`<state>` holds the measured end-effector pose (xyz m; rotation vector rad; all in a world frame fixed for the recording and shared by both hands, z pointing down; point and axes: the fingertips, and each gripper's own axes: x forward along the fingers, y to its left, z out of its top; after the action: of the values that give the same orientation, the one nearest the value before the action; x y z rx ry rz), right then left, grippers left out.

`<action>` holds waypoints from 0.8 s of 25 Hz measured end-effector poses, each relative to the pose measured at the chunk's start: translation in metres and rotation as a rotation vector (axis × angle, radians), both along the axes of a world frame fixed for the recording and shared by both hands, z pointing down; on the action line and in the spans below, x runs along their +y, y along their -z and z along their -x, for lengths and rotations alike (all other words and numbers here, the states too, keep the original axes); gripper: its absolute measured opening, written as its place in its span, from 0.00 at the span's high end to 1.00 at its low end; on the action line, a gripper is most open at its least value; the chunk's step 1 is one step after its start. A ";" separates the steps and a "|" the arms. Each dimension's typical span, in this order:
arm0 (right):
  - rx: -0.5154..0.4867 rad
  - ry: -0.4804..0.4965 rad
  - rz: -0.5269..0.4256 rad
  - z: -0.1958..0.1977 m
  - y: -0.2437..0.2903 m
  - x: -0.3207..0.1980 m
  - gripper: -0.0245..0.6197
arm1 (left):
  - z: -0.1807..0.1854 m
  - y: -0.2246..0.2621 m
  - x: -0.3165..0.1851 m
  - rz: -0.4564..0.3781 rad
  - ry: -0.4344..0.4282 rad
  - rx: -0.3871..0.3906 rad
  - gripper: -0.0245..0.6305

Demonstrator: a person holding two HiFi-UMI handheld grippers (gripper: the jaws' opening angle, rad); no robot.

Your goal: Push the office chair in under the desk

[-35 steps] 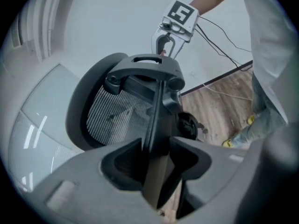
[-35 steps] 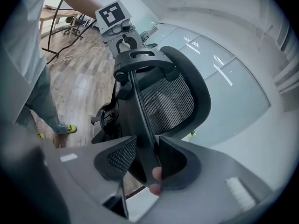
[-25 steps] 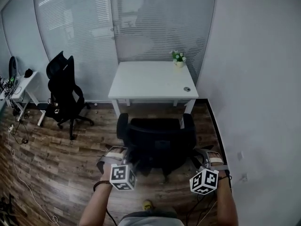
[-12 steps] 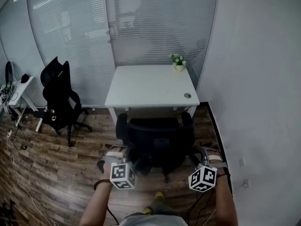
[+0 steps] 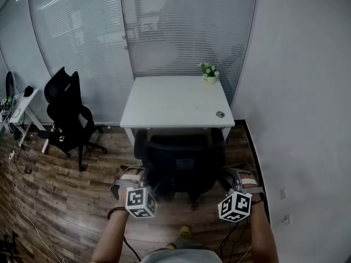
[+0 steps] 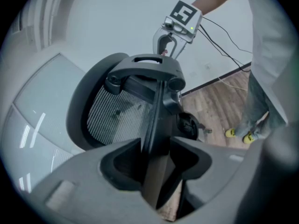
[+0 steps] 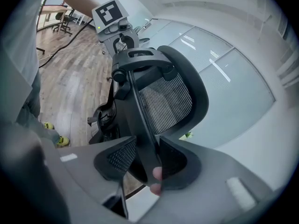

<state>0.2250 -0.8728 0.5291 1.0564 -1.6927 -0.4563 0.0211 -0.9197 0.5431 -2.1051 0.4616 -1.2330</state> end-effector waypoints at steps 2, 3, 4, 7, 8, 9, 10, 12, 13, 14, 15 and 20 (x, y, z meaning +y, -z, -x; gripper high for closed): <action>-0.001 0.006 -0.006 -0.003 0.000 -0.007 0.73 | -0.003 0.000 -0.006 -0.002 0.008 -0.001 0.67; -0.003 0.009 -0.007 -0.004 0.000 -0.009 0.73 | -0.004 -0.001 -0.009 -0.002 0.013 -0.003 0.67; -0.006 0.012 -0.006 -0.005 0.000 -0.010 0.73 | -0.005 -0.001 -0.011 0.000 0.018 -0.004 0.67; -0.014 0.020 -0.004 -0.002 0.002 -0.010 0.73 | -0.003 0.001 -0.012 0.005 0.017 0.000 0.67; -0.014 0.022 -0.006 -0.001 0.003 -0.009 0.73 | -0.001 0.002 -0.012 0.005 0.018 0.002 0.67; -0.015 0.024 -0.009 0.000 0.003 -0.009 0.73 | -0.001 0.002 -0.012 0.006 0.019 0.004 0.66; -0.015 0.026 -0.014 0.000 0.003 -0.010 0.73 | 0.000 0.002 -0.013 0.007 0.021 0.007 0.66; -0.024 0.029 -0.023 0.000 0.003 -0.010 0.73 | -0.001 0.001 -0.013 0.013 0.025 0.015 0.66; -0.033 0.030 -0.025 0.000 0.003 -0.010 0.73 | -0.001 0.002 -0.013 0.016 0.027 0.020 0.66; -0.043 0.030 -0.027 -0.001 0.004 -0.009 0.73 | -0.002 0.002 -0.013 0.020 0.029 0.026 0.65; -0.054 0.029 -0.028 -0.001 0.005 -0.009 0.73 | -0.002 0.003 -0.013 0.023 0.030 0.032 0.65; -0.098 0.004 -0.034 -0.003 0.006 -0.009 0.73 | -0.002 0.005 -0.011 0.071 0.029 0.082 0.63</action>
<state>0.2281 -0.8813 0.5230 1.1158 -1.7795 -0.4429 0.0235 -0.9309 0.5381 -2.2221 0.4931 -1.1992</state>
